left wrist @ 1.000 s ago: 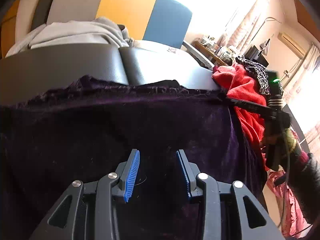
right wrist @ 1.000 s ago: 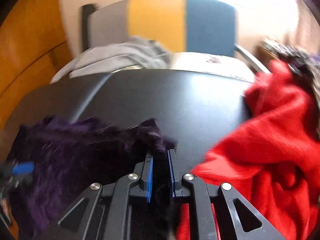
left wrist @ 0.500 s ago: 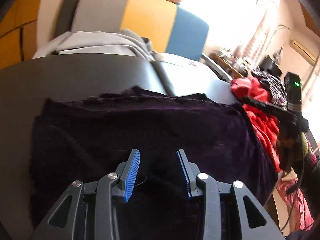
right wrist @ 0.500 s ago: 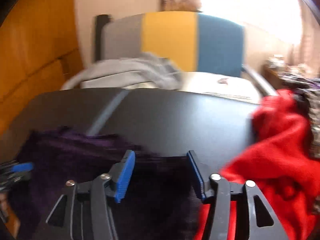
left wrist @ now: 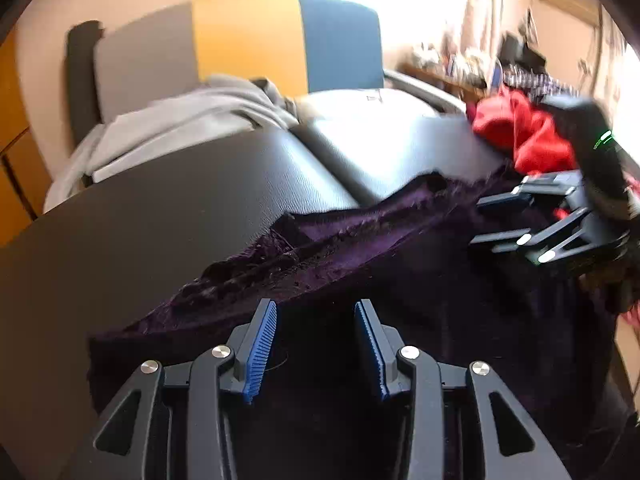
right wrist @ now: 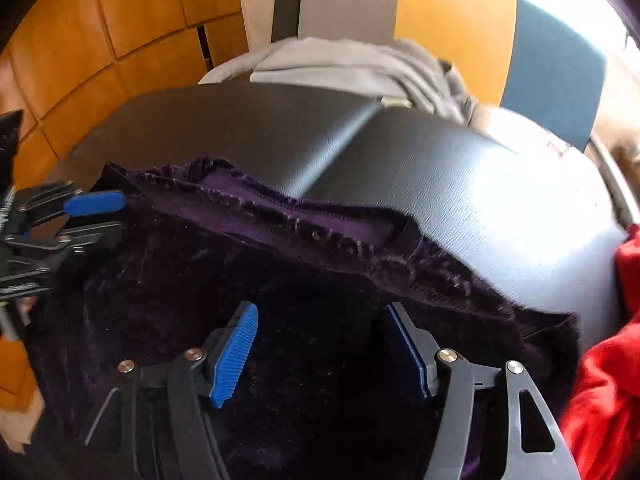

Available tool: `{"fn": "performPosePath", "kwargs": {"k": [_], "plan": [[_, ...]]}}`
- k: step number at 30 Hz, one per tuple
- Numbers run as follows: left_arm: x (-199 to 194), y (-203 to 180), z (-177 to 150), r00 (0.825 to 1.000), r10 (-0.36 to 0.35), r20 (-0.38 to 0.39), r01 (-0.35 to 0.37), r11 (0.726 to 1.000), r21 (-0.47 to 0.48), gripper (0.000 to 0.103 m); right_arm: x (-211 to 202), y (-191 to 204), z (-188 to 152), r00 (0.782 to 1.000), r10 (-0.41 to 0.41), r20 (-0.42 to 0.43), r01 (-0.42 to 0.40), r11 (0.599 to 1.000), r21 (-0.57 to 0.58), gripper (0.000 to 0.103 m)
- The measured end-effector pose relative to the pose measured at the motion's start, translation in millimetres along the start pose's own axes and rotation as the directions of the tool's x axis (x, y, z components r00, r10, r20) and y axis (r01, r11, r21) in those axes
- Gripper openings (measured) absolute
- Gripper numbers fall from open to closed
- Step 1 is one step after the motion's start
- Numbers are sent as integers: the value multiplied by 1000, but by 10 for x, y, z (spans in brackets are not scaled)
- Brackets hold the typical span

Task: Fold clothes

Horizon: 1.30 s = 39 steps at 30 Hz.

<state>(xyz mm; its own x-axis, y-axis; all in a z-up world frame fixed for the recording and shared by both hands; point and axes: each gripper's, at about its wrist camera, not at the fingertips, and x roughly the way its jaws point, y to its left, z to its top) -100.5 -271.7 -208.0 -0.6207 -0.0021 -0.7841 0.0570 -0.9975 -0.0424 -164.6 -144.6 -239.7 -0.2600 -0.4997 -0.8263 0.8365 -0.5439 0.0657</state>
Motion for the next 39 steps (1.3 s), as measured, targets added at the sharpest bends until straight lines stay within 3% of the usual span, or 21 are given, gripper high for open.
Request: {"fn": "performPosePath", "kwargs": {"k": [1, 3, 4, 5, 6, 9, 12, 17, 19, 20, 21, 22, 23, 24, 25, 27, 28, 29, 30, 35, 39], "plan": [[43, 13, 6, 1000, -16, -14, 16, 1000, 8, 40, -8, -9, -13, 1000, 7, 5, -7, 1000, 1, 56], [62, 36, -1, 998, -49, -28, 49, 999, 14, 35, -41, -33, -57, 1000, 16, 15, -16, 1000, -2, 34], [44, 36, 1, 999, -45, -29, 46, 999, 15, 21, -55, -38, -65, 1000, 13, 21, -13, 1000, -4, 29], [21, 33, 7, 999, -34, -24, 34, 999, 15, 0, -66, -43, -68, 1000, 10, 27, -10, 1000, -7, 21], [-21, 22, 15, 1000, -19, -9, 19, 1000, 15, 1, -77, -48, -70, 999, 7, 33, -7, 1000, -9, 13], [-150, -21, 57, 998, 30, 62, -29, 1000, -2, 1, -185, -6, -18, 997, -18, 79, 20, 1000, -17, 4], [-83, 46, 116, 995, 71, 67, -67, 996, -51, 0, -254, -9, 53, 991, -45, 127, 46, 999, -4, 2], [-55, 155, 98, 988, 120, 100, -104, 983, -151, 0, -122, -154, 37, 992, -65, 105, 58, 996, 67, 2], [-129, 201, 49, 992, 21, 122, 2, 982, -190, 6, -157, -224, -15, 994, 18, 104, -30, 993, 118, 5], [-155, 207, 33, 992, -12, 127, 36, 981, -190, 22, -168, -232, -38, 995, 31, 95, -43, 992, 119, 25], [-148, 193, 30, 993, -22, 118, 42, 984, -171, 25, -170, -228, -54, 996, 21, 82, -30, 993, 110, 60], [-125, 172, 33, 994, -26, 104, 41, 988, -149, 30, -158, -222, -64, 997, 14, 75, -21, 995, 99, 76], [-85, 140, 36, 996, -32, 83, 43, 991, -127, 39, -133, -213, -71, 998, 10, 69, -16, 996, 88, 82], [-33, 102, 39, 997, -39, 59, 45, 993, -105, 44, -106, -203, -78, 998, 8, 61, -13, 997, 79, 81], [18, 63, 43, 998, -46, 34, 49, 995, -84, 48, -75, -188, -76, 999, -1, 51, -3, 998, 69, 79], [81, 6, 57, 999, -48, 2, 48, 997, -56, 48, -26, -144, -62, 999, -23, 41, 22, 999, 43, 60], [64, 0, 73, 999, -38, 7, 38, 998, -59, 35, -37, -108, -49, 998, -29, 52, 27, 999, 27, 48], [48, -5, 89, 1000, -27, 12, 28, 998, -63, 0, -60, -78, -31, 997, -35, 65, 34, 999, 17, 17], [32, -11, 105, 1000, -17, 18, 18, 998, -67, 2, -89, -54, -12, 996, -42, 78, 41, 999, 11, 7], [-200, -7, 215, 992, 13, 127, -1, 996, -90, 0, -247, 47, 75, 986, -80, 148, 82, 997, -8, 2], [-83, 28, 233, 988, 73, 136, -58, 992, -112, 0, -329, -57, 147, 971, -130, 199, 123, 991, 44, 0]]}}
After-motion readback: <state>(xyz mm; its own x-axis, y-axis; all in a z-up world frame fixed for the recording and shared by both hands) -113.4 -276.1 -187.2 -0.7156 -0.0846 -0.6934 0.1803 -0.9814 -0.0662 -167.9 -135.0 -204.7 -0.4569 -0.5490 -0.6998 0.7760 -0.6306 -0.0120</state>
